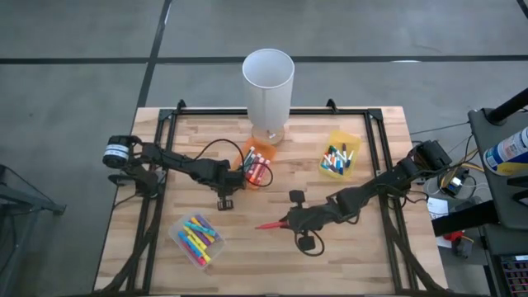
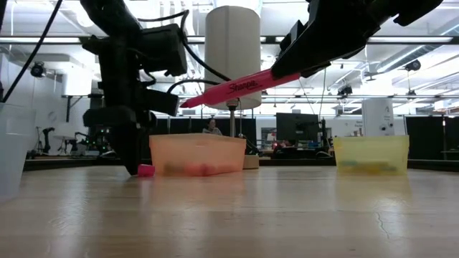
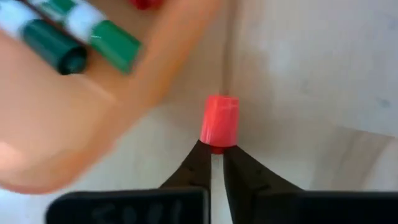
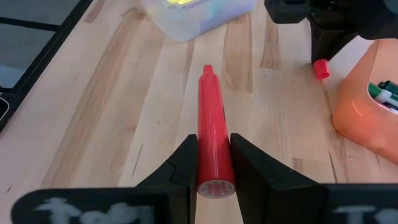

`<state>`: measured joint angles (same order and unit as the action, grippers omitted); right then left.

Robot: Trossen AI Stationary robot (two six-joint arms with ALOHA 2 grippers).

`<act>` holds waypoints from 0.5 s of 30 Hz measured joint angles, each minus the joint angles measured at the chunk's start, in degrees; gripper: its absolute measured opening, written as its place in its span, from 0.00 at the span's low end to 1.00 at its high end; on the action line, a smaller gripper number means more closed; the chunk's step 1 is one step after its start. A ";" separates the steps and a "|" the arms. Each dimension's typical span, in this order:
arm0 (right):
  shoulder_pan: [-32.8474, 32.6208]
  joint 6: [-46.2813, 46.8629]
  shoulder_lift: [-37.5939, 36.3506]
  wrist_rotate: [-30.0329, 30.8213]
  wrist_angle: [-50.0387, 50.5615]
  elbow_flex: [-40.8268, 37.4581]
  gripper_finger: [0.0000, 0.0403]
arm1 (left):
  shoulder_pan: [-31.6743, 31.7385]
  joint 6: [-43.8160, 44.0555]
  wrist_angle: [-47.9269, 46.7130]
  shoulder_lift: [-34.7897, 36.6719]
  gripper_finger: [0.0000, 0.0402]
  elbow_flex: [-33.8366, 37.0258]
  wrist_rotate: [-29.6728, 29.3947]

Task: Pick & Place Markers
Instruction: Put the dark pink highlighter pen into the white bin

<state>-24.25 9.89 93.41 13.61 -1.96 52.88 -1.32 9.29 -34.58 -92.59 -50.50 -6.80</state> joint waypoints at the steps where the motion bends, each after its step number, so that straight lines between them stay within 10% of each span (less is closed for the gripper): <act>1: 0.00 0.00 0.00 0.00 0.00 0.00 0.16 | -0.30 0.13 -0.07 0.07 0.04 -0.01 0.26; 15: 0.00 -0.19 0.00 0.58 0.04 -0.02 0.16 | -5.89 3.02 -6.20 0.76 0.02 -6.29 2.28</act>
<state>-24.25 9.70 93.41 14.19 -1.92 52.86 -7.21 12.31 -40.77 -91.83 -56.79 -4.51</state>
